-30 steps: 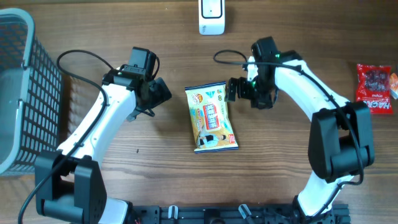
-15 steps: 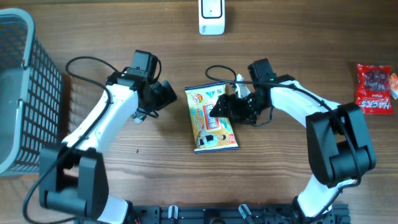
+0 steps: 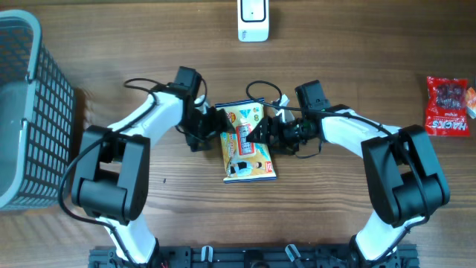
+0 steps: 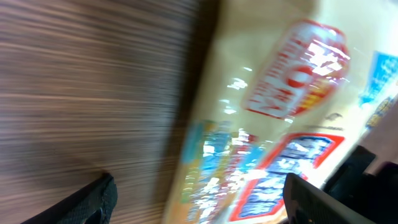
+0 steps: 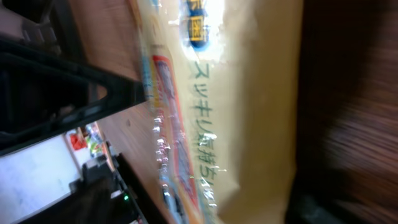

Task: Scan the item barcode
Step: 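Grasp the yellow wet-wipes bag with both grippers from either side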

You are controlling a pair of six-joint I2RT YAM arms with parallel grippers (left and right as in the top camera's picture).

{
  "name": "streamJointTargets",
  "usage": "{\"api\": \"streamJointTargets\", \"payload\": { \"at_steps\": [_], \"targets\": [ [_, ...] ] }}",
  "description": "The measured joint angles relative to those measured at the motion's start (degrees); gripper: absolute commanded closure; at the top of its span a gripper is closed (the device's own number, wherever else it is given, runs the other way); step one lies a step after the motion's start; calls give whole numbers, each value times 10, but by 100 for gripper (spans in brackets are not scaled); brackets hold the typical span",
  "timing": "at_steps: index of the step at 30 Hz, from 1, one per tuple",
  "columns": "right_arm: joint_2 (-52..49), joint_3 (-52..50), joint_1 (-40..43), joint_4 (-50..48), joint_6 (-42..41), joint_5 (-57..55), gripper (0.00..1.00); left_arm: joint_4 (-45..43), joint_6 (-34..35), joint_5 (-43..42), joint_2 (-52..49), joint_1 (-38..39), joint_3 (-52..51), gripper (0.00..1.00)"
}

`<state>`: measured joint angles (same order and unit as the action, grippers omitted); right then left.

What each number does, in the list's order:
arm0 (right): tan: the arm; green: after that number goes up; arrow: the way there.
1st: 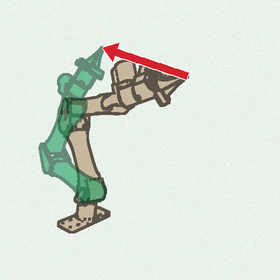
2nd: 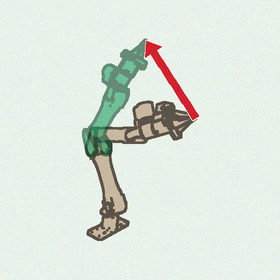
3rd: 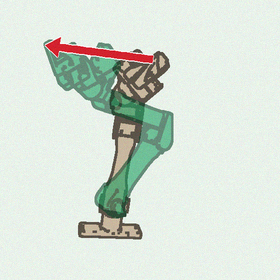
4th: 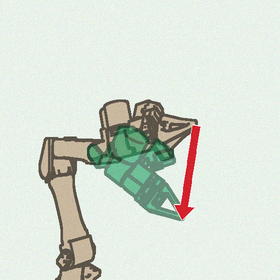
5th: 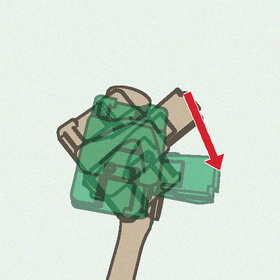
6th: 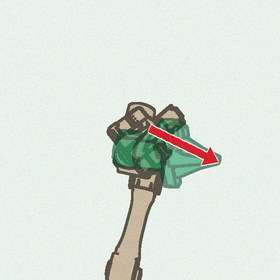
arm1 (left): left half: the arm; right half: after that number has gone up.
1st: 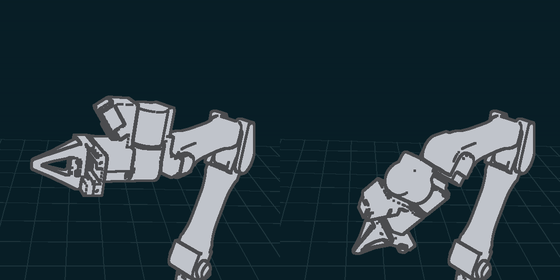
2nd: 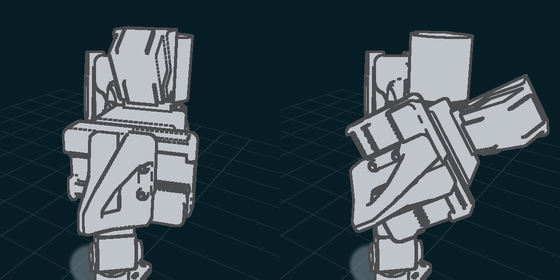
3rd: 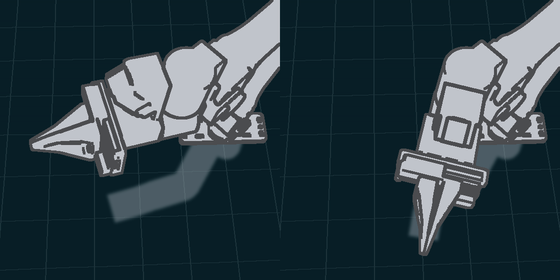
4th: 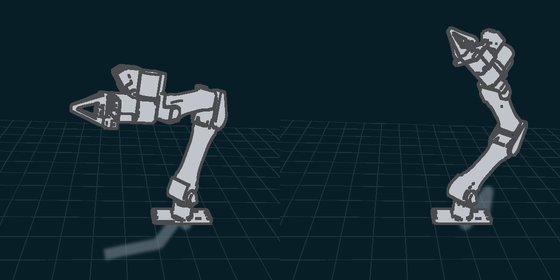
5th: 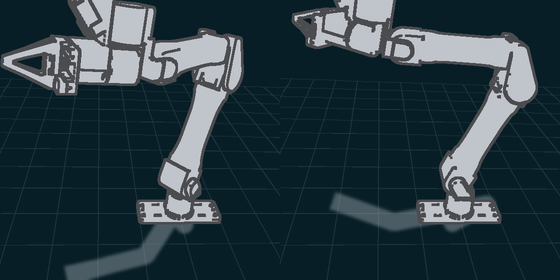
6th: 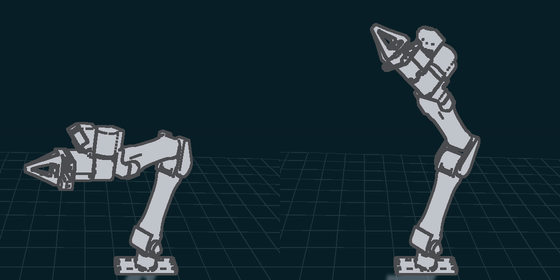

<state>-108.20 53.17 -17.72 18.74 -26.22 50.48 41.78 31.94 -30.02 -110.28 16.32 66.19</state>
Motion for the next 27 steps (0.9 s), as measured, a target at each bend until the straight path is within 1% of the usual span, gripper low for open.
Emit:
{"api": "streamJointTargets", "payload": {
  "at_steps": [2,5,8,16,17,18,20,21,22,26,27],
  "targets": [
    [-1,-4,0,0,-9,-2,32,-15,0,-7,-2,23,1,23],
    [-3,-7,0,0,-19,-4,32,-32,9,-13,-4,46,1,37],
    [-3,-7,0,-5,-25,-3,32,-52,27,-11,-9,55,1,45],
    [-3,-12,0,-22,-27,3,32,-87,49,-11,-14,70,0,46],
    [-3,-12,0,-23,-27,3,37,-88,52,-12,-14,70,0,46],
    [-3,-12,0,-23,-27,3,47,-88,54,-12,-14,70,0,46],
    [-5,-14,0,-25,-29,-10,74,-89,57,-14,-15,70,0,40],
    [-6,-14,0,-25,-31,-23,84,-90,59,-16,-15,70,0,34],
    [-8,-15,0,-26,-30,-35,96,-92,61,-17,-15,70,0,33],
    [-8,-17,0,-30,-28,-38,96,-96,63,-29,-15,69,0,27],
    [-8,-17,0,-30,-27,-38,96,-95,63,-32,-15,69,1,23]
  ]
}}
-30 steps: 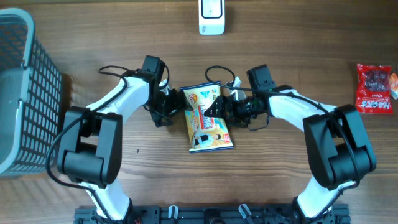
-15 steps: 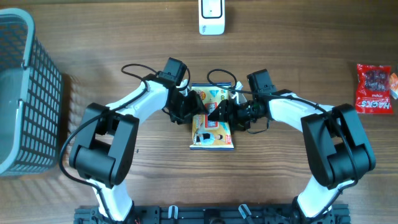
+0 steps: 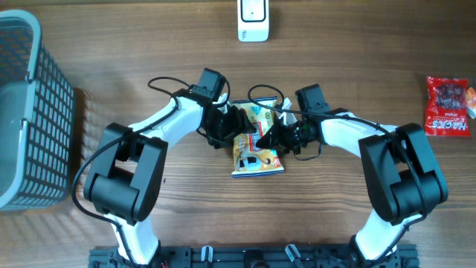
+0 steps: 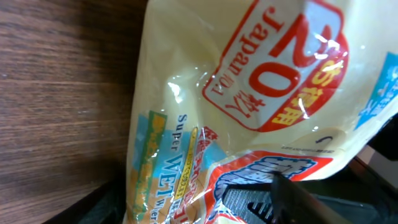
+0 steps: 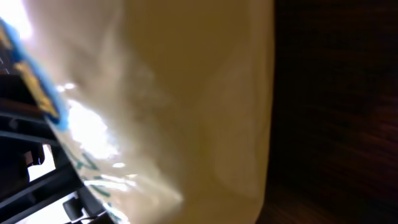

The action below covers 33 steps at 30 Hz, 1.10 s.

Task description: Scan the item barcode

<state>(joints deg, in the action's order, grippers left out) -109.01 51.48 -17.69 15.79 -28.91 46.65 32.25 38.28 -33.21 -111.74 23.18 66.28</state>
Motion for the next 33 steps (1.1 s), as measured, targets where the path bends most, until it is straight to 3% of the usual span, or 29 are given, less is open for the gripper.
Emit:
{"api": "streamJointTargets", "payload": {
  "at_steps": [5,9,13,17,22,25,30,33],
  "targets": [
    [0,22,3,64,18,0,96,17,-21,2,20,-16,-3,1],
    [4,55,43,130,78,63,96,52,-42,43,112,-67,-8,0],
    [19,68,103,113,112,210,96,92,-49,107,196,-110,-8,0],
    [22,69,124,79,106,357,96,123,-50,202,200,-113,-8,0],
    [22,69,122,57,78,412,96,125,-50,266,200,-113,-8,0],
    [23,69,122,55,75,380,96,126,-51,277,200,-113,-8,0],
    [23,71,115,153,55,150,96,138,-51,272,200,-108,-9,0],
    [23,71,105,145,60,120,96,118,-54,237,200,-92,-13,0]
  ]
}}
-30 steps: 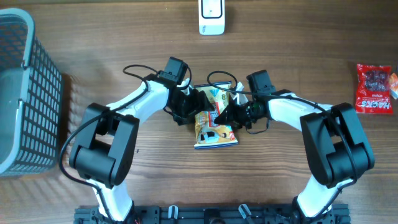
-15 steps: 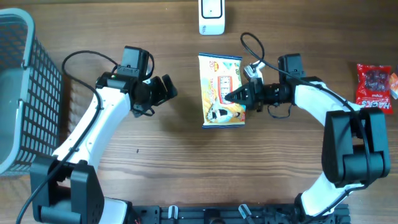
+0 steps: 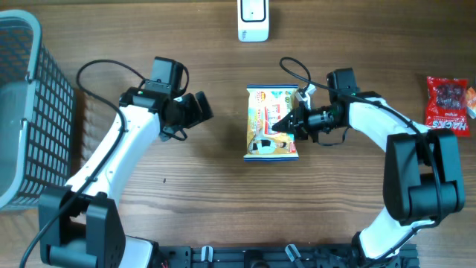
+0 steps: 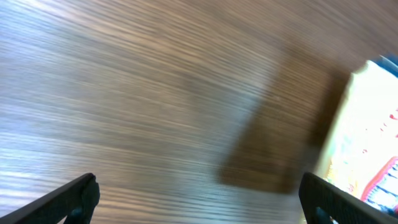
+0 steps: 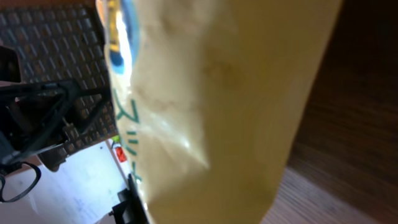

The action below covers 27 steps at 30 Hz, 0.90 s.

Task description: Scan the item barcode

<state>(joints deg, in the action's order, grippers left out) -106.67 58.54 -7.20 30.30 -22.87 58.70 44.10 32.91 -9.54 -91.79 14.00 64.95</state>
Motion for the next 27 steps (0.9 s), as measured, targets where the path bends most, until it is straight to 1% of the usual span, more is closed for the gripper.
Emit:
{"api": "streamJointTargets", "payload": {
  "at_steps": [3,7,11,15,17,20,21,22,23,25,27],
  "targets": [
    [0,0,-3,-28,9,54,96,-65,-12,-51,-2,21,-25,0],
    [0,0,-3,-33,16,98,96,-97,-14,-91,-18,42,-61,0],
    [0,0,-7,-33,25,148,96,-181,-14,-169,-63,54,-89,0],
    [0,0,-9,-33,31,164,96,-256,-18,-238,-80,57,-94,0],
    [0,0,-10,-33,32,171,96,-273,-18,-258,-80,59,-94,0],
    [1,0,-10,-33,33,182,96,-274,-18,-274,-80,59,-94,0],
    [1,0,-10,-33,33,184,93,-274,-18,-276,-80,59,-94,0],
    [1,0,-10,-33,33,184,85,-274,-20,-279,-80,59,-94,1],
    [1,0,-10,-33,33,184,72,-274,-21,-279,-80,58,-94,2],
    [1,0,-12,-33,37,177,67,-274,-22,-284,-80,57,-94,4],
    [1,0,-19,-34,37,152,51,-274,-24,-307,-80,55,-94,4]
  ]
}}
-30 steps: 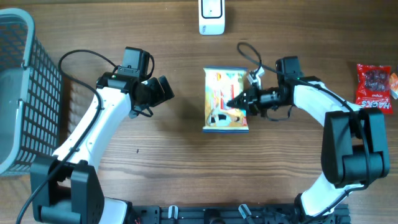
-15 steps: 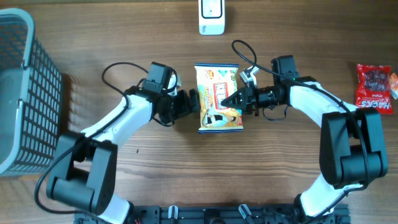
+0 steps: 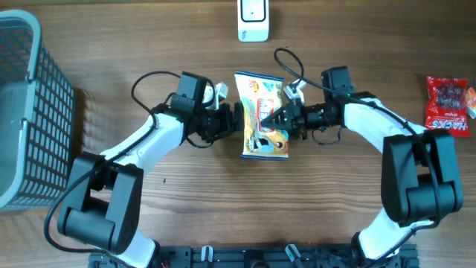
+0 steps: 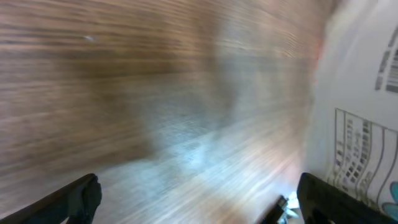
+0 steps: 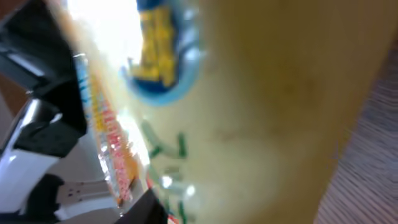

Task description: Scan the item barcode

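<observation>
A yellow snack packet [image 3: 260,95] is held up on edge at the table's middle, with my right gripper [image 3: 277,117] shut on its right side. The packet [image 5: 261,106] fills the right wrist view, and one dark finger [image 5: 147,209] shows at the bottom. My left gripper [image 3: 234,120] is open at the packet's left edge. The blurred left wrist view has the packet's white back [image 4: 367,118] with printed bars at the right, beside the right finger [image 4: 323,194], and bare wood between the fingers. The white scanner [image 3: 253,20] stands at the far edge.
A grey mesh basket [image 3: 30,104] takes up the left edge of the wooden table [image 3: 149,201]. A red candy bag [image 3: 448,104] lies at the far right. Cables loop above both wrists.
My left gripper was off to the left, apart from the packet; now it is open at the packet's left edge. The packet, still in the right gripper, sits a little further left and more tilted.
Both grippers were at the packet as it lay flat. Then both were on it and it was bunched up off the table. After that the left arm stood away while the right held the packet alone. Now the left is back beside it.
</observation>
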You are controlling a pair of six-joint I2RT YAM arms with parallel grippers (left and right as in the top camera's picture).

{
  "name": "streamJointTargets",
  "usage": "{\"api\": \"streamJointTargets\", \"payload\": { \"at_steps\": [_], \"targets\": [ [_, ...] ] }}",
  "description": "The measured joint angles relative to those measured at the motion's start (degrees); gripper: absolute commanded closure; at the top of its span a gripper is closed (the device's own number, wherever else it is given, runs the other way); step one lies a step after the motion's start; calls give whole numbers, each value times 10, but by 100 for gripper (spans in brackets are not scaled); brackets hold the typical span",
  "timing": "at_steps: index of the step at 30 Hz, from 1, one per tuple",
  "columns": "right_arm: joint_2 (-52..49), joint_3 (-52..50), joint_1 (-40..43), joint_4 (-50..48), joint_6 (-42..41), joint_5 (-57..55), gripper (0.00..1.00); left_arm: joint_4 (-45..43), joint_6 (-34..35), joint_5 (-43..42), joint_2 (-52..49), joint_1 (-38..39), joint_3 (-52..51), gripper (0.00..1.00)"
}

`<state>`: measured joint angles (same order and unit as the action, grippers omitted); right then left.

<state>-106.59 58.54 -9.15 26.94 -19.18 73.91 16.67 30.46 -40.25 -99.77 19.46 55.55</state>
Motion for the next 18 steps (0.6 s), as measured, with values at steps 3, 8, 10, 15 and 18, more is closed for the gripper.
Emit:
{"api": "streamJointTargets", "payload": {
  "at_steps": [3,8,10,15,18],
  "targets": [
    [1,0,-4,9,3,-73,22,2,-2,-17,7,-12,0,4],
    [2,1,-5,54,6,-199,6,6,-4,-40,31,-11,-1,4],
    [2,5,-4,88,13,-247,5,8,-5,-50,34,-9,-1,4],
    [2,30,2,128,28,-306,4,10,-5,-58,34,-7,-1,4],
    [3,66,10,200,41,-348,0,14,-5,-62,35,-7,-1,6]
  ]
}}
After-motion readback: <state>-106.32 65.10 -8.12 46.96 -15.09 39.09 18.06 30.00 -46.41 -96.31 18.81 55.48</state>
